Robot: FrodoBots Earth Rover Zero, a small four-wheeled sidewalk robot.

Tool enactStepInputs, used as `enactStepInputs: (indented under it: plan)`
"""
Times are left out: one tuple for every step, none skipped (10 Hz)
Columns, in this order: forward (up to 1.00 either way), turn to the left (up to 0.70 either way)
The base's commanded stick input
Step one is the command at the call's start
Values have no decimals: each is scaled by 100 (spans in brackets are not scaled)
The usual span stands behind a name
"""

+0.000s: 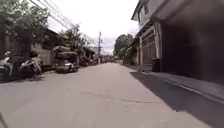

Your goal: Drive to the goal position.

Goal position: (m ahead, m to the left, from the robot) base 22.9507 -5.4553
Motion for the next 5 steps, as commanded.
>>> enactStepInputs:
  plan:
    - [85,0]
    - [85,0]
    - [85,0]
    - [85,0]
    - [85,0]
